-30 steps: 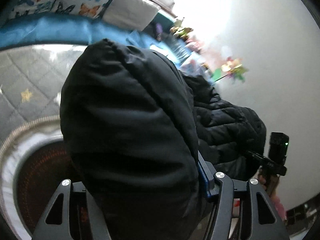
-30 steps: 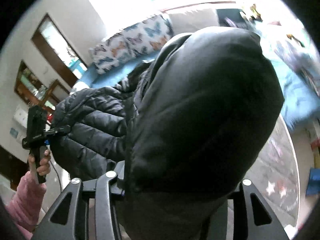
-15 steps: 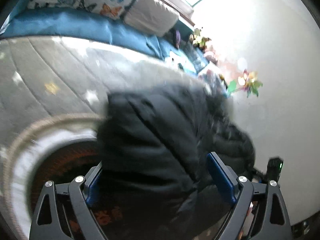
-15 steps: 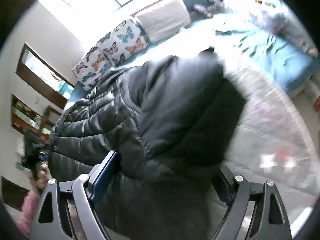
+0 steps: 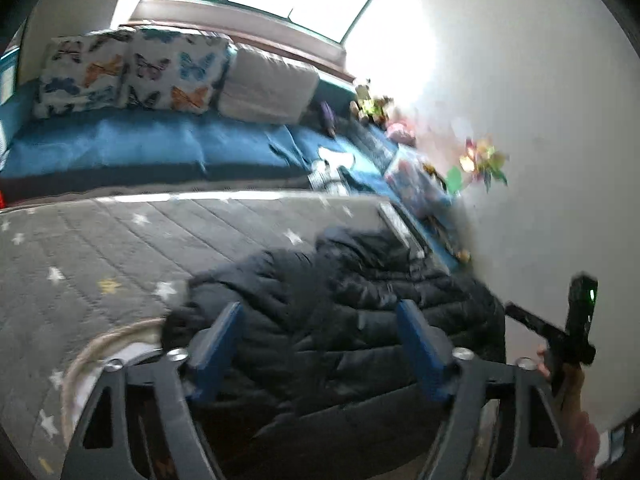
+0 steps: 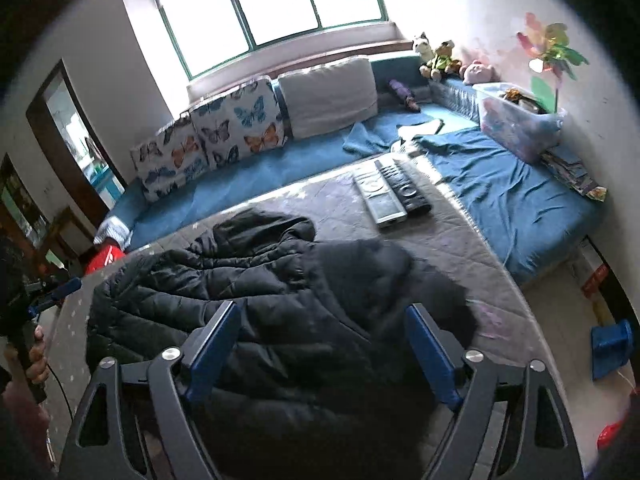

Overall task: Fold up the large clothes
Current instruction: 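Lower the jacket bundle onto the mattress and open both tools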

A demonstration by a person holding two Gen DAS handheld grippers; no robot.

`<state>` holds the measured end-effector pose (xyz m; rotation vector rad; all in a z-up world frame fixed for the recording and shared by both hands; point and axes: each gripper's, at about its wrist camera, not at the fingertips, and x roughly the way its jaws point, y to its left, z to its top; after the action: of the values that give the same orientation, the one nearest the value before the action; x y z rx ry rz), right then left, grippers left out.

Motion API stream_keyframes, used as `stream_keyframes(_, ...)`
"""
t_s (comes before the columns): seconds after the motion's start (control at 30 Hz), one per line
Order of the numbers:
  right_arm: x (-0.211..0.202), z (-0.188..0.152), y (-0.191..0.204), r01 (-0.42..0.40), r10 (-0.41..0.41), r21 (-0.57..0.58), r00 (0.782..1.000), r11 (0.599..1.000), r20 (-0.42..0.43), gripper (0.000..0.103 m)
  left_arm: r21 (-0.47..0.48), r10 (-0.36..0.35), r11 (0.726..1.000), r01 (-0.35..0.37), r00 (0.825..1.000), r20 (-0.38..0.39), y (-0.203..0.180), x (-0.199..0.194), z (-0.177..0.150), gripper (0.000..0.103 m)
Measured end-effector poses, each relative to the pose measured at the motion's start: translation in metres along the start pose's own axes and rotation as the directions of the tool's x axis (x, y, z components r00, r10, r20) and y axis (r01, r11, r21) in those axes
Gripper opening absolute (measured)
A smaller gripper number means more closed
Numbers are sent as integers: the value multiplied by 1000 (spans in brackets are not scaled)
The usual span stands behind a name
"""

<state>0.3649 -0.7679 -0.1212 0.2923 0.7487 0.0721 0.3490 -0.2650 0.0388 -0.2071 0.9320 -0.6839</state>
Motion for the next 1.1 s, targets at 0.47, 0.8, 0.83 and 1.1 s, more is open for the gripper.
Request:
stream_keyframes(0.47, 73, -15, -1, 150, -154, -38, 980, 988, -129, 83, 7, 66, 998, -66, 988, -142, 28, 109, -34, 60)
stream_keyframes(0.8, 0, -27, 29, 137, -144, -107, 988, 985, -55, 81, 119, 157, 982, -148, 985, -73, -6, 45, -47, 60)
stream_keyframes(0.83, -7, -33, 36, 142, -151, -128, 986, 981, -63, 81, 136, 168, 978, -158, 984, -68, -10, 38, -53, 61)
stream_keyframes(1.1, -1, -79, 55, 230, -260, -223, 958, 947, -116, 81, 167, 239, 961, -222, 967, -91, -22, 13, -93, 63)
